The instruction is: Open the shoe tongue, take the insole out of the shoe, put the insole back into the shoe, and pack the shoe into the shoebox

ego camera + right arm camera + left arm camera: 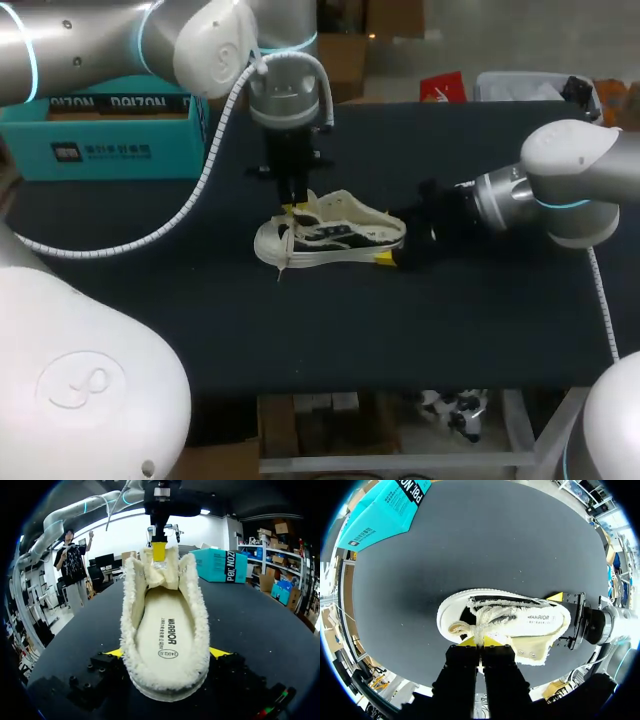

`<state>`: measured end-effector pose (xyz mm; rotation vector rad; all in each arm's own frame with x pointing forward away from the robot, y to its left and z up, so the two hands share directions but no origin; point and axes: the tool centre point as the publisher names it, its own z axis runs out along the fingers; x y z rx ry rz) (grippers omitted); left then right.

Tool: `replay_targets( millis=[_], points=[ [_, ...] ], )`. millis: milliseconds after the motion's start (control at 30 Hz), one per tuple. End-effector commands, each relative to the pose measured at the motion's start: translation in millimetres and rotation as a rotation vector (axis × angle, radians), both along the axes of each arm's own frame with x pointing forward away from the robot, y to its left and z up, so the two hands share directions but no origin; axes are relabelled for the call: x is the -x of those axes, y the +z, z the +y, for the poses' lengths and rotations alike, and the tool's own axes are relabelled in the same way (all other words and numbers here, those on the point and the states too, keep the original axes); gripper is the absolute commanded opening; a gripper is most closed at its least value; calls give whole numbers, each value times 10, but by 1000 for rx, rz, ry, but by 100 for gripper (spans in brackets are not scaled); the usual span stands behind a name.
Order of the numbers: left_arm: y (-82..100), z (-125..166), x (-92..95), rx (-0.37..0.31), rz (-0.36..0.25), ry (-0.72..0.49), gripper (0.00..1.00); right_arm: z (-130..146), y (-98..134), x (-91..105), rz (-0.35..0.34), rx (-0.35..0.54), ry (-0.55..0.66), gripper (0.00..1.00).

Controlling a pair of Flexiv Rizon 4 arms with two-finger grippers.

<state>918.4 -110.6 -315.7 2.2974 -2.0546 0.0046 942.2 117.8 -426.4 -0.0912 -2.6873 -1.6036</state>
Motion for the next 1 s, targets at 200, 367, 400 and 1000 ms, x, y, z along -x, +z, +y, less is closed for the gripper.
replay_targets(
  millis=[200,367,400,1000],
  points=[
    [-153,140,-86,226,-5,-13,11,11,-34,3,-1,-2,0,0],
    [-184,172,-87,236,7,-19,30,11,-34,3,-1,-2,0,0],
    [-163,191,-80,240,3,-20,31,11,-34,3,-1,-2,0,0],
    [958,-83,126,256,-150,-388,0,11,-34,3,-1,-2,0,0]
  ],
)
